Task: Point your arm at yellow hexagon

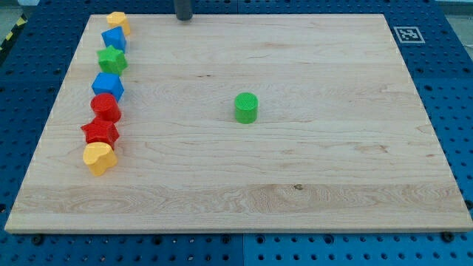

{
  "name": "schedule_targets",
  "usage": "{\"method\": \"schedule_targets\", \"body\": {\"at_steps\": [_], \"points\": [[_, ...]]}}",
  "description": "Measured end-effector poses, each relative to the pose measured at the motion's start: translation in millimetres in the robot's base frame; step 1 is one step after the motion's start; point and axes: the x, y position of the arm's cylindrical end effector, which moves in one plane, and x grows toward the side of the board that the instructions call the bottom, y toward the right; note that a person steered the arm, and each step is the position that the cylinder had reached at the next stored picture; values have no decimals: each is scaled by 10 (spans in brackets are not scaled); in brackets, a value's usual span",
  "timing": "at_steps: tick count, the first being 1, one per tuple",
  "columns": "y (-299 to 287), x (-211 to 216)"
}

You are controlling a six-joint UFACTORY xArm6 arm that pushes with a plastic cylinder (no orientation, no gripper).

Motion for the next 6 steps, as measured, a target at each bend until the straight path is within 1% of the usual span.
{"method": "schedule_targets", "body": {"at_steps": [2, 3, 5, 6], "points": [[-81, -8], [-268, -1], [-830, -2], [-1211, 15]]}}
